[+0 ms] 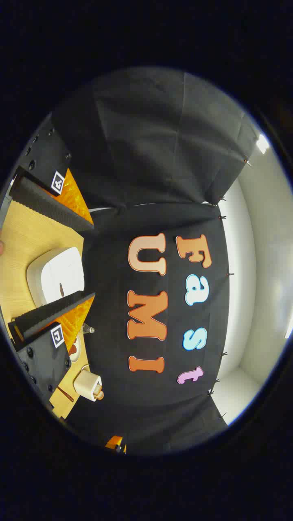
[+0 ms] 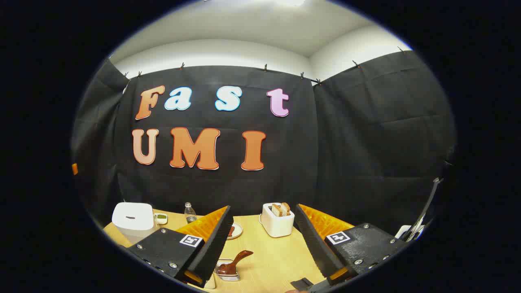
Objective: Close the left gripper, press the button to open the rice cooker; take a wooden spoon from the chopstick holder with the right hand, scoop a spoonful of rice and pour it into the rice cooker, then put the wooden spoon back into the chopstick holder.
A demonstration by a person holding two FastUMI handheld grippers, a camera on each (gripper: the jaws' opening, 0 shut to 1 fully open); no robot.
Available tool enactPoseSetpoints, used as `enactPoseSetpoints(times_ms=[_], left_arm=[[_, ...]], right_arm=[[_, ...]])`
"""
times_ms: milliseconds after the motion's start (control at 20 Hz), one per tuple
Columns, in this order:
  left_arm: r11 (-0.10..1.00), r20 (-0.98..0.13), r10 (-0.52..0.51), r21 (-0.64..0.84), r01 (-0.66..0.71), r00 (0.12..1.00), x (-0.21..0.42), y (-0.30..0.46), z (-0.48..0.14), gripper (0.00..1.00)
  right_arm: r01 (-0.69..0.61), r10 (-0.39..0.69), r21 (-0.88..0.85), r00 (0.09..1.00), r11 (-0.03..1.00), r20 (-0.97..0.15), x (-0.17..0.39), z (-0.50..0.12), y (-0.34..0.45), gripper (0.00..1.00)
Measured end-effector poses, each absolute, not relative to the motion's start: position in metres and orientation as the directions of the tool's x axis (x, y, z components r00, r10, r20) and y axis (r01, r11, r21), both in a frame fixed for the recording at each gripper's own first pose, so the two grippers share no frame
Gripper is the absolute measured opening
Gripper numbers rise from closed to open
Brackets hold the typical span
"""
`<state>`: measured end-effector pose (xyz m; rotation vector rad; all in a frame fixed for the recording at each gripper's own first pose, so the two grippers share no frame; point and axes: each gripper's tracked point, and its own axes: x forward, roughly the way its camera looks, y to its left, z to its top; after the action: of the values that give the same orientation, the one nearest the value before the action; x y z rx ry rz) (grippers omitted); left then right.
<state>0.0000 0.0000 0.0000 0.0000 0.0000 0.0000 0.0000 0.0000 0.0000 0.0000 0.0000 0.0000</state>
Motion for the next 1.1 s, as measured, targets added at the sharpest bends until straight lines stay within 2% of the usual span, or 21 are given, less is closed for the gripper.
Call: enactPoseSetpoints(times_ms=[350,400,450,500,550,1000,1100], left_arm=[[0.999,0.015,-0.041,0.014,0.041,0.999,0.014,-0.017,0.008,0.99],[0.999,0.014,-0.054,0.008,0.054,0.998,0.017,-0.022,0.010,1.00],[0.998,0.015,-0.063,0.006,0.063,0.998,0.021,-0.027,0.012,1.00],[0.998,0.022,-0.067,0.005,0.067,0.998,0.023,-0.030,0.015,1.00],[0.997,0.029,-0.073,0.005,0.073,0.997,0.025,-0.034,0.018,1.00],[0.992,-0.008,-0.127,-0.022,0.127,0.992,0.030,-0.059,0.012,0.97],[0.992,-0.012,-0.122,-0.007,0.122,0.992,0.032,-0.057,0.011,0.70]], right_arm=[[-0.014,0.014,-0.023,1.000,1.000,-0.011,0.000,0.005,0.000,0.95],[-0.009,0.009,-0.029,1.000,1.000,-0.009,0.000,0.008,-0.004,1.00],[-0.008,0.007,-0.031,1.000,0.999,-0.009,-0.001,0.009,-0.006,0.95],[-0.008,0.008,-0.030,1.000,1.000,-0.008,-0.001,0.010,-0.008,1.00],[-0.007,0.007,-0.027,1.000,1.000,-0.006,-0.003,0.013,-0.010,0.95],[-0.013,0.013,-0.015,1.000,1.000,-0.025,-0.003,0.006,-0.014,0.95],[-0.012,0.012,-0.016,0.999,1.000,-0.033,0.000,0.003,-0.011,0.95]])
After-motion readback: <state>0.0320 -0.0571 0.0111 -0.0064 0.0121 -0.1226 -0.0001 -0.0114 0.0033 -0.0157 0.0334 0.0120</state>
